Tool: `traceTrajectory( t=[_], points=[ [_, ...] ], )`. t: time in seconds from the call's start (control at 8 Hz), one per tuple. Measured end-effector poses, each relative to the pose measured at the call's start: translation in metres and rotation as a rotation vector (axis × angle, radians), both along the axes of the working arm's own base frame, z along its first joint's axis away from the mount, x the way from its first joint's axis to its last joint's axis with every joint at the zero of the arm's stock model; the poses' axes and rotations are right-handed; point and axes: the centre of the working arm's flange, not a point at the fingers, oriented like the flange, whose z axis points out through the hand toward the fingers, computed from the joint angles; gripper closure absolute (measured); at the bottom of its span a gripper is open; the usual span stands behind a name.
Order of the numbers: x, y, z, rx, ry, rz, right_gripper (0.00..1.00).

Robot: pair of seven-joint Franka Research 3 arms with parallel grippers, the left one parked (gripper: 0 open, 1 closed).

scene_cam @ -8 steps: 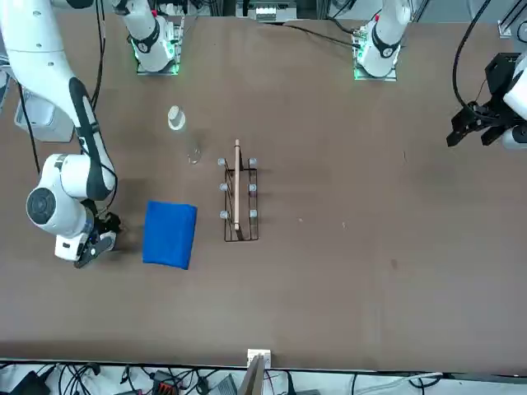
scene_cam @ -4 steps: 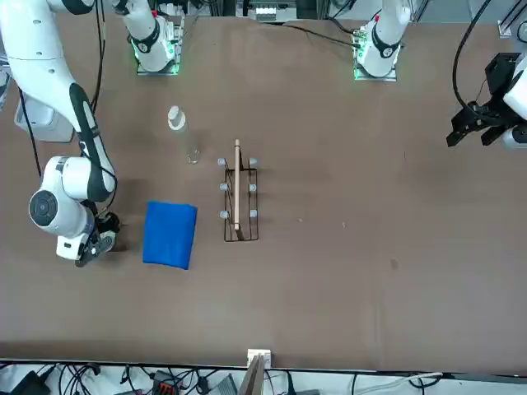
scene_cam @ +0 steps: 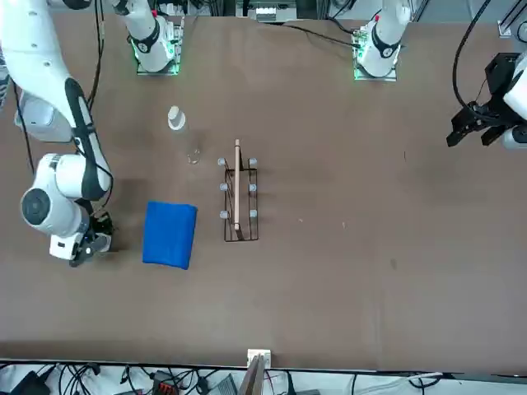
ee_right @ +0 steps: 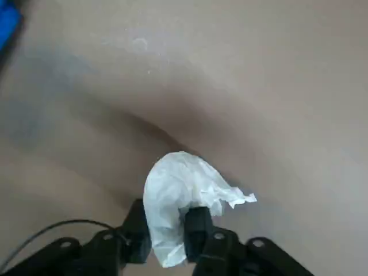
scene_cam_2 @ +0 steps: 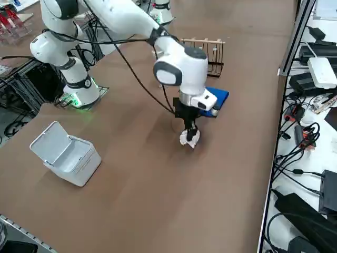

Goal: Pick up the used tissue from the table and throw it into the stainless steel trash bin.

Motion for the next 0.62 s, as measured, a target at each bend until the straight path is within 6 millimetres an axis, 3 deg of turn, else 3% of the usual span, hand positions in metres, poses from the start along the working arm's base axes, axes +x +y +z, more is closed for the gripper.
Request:
traceTrajectory(
  t=[0.12, 0.25, 0.38, 0.62],
  points=[
    [-0.005, -0.009, 0.034, -0.009, 0.023, -0.020, 0.81],
    [-0.015, -0.027, 0.067, -0.029, 0.058, -0.042, 0.82],
    [-0.030, -0.053, 0.094, -0.049, 0.106, -0.060, 0.81],
    [-0.068, -0.115, 0.126, -0.037, 0.217, -0.082, 0.78]
  ],
)
